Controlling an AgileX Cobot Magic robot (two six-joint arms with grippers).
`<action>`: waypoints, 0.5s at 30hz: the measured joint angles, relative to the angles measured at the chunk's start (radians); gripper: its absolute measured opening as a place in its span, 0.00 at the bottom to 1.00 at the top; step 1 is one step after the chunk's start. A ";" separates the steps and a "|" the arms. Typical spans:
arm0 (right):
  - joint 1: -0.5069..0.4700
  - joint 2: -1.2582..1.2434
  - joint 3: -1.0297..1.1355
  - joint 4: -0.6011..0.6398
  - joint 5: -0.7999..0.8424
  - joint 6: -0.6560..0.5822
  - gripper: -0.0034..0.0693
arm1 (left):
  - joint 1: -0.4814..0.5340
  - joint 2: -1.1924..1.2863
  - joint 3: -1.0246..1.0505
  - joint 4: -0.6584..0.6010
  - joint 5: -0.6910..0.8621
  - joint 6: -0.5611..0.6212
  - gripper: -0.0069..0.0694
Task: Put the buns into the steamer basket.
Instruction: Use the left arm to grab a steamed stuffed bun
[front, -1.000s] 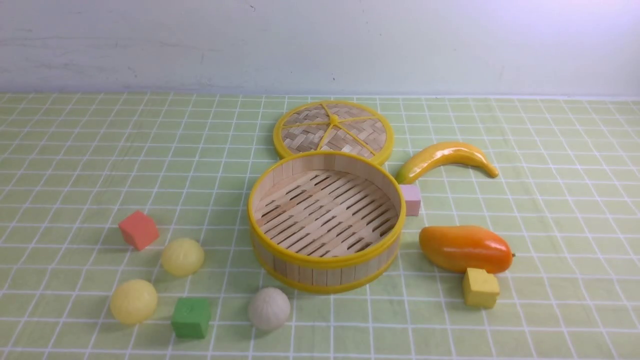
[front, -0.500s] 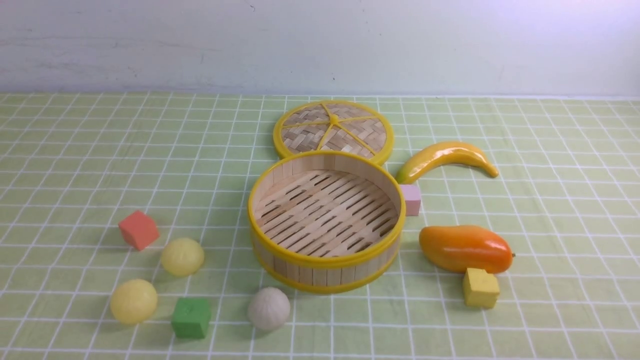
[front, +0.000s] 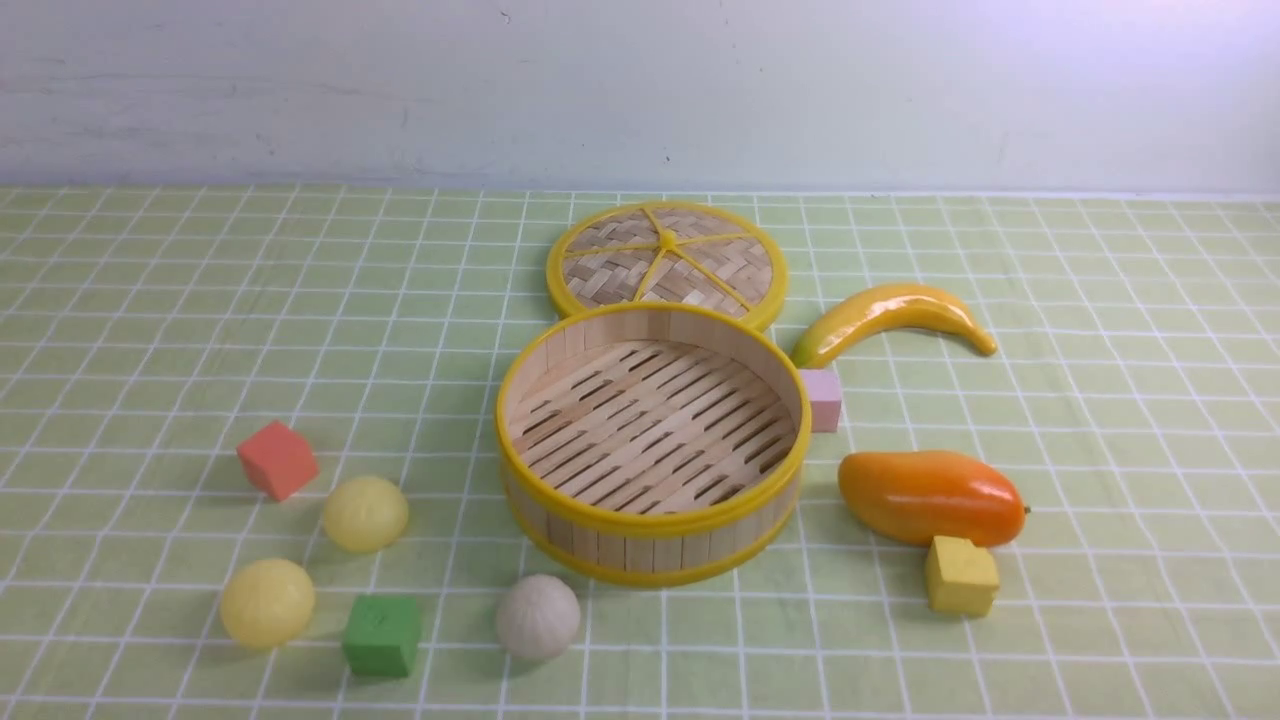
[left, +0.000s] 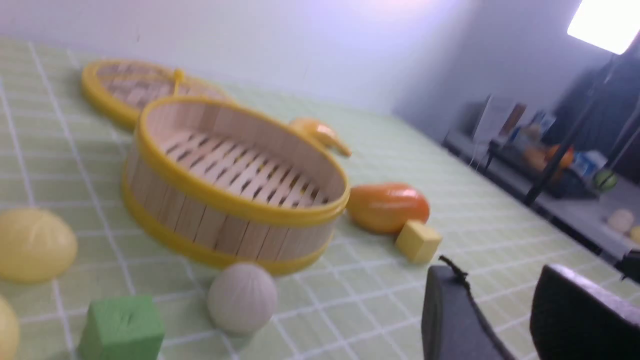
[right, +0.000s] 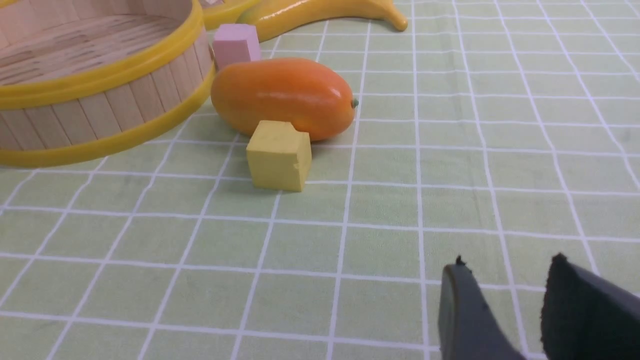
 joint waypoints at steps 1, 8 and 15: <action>0.000 0.000 0.000 0.000 0.000 0.000 0.38 | 0.000 0.000 0.000 0.000 -0.015 -0.001 0.40; 0.000 0.000 0.000 0.000 0.000 0.000 0.38 | -0.001 0.000 0.000 0.000 -0.041 -0.002 0.40; 0.000 0.000 0.000 0.000 0.000 0.000 0.38 | -0.001 0.000 0.000 -0.010 -0.086 -0.045 0.40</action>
